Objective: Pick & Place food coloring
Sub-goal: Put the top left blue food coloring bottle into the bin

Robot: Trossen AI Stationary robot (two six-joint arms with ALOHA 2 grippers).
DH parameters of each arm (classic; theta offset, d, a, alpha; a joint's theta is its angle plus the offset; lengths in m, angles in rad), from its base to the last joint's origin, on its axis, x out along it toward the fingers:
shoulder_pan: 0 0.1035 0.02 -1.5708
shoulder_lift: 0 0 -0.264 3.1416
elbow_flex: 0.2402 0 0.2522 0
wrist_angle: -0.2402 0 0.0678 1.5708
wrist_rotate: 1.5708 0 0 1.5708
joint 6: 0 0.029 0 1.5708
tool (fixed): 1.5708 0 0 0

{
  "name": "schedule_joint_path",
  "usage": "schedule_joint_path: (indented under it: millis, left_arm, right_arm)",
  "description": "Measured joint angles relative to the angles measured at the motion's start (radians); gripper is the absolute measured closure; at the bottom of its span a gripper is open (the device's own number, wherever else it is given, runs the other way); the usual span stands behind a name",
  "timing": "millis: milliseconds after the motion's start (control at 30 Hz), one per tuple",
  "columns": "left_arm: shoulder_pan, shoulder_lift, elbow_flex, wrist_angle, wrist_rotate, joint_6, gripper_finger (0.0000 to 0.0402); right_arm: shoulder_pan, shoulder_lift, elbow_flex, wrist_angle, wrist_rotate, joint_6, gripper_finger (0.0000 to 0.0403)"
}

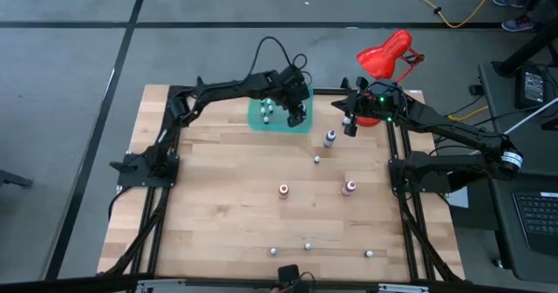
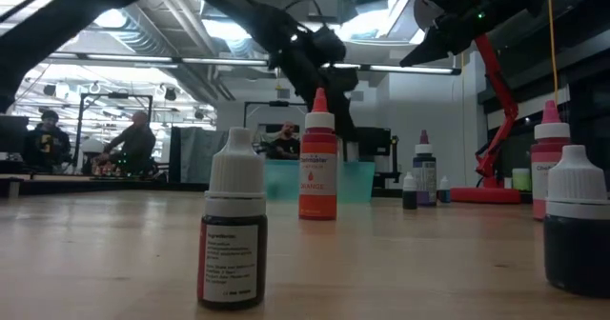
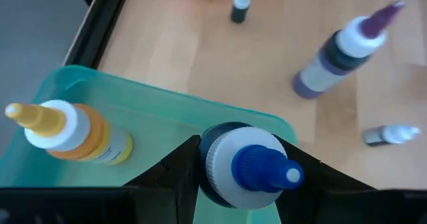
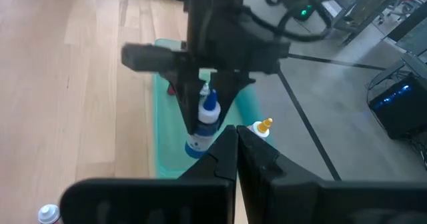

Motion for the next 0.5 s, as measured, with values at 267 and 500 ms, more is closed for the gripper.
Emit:
schedule_joint_path:
  millis: [267,500]
  left_arm:
    - [0.028,0.060,0.002,0.061,-0.020,-0.037,0.0256]
    - [0.047,0.093,0.002,0.084,-0.012,-0.062,0.0256]
  right_arm:
    - [0.000,0.000,0.000,0.000,0.000,0.000,0.0391]
    - [0.000,0.000,0.000,0.003,0.000,0.000,0.0391]
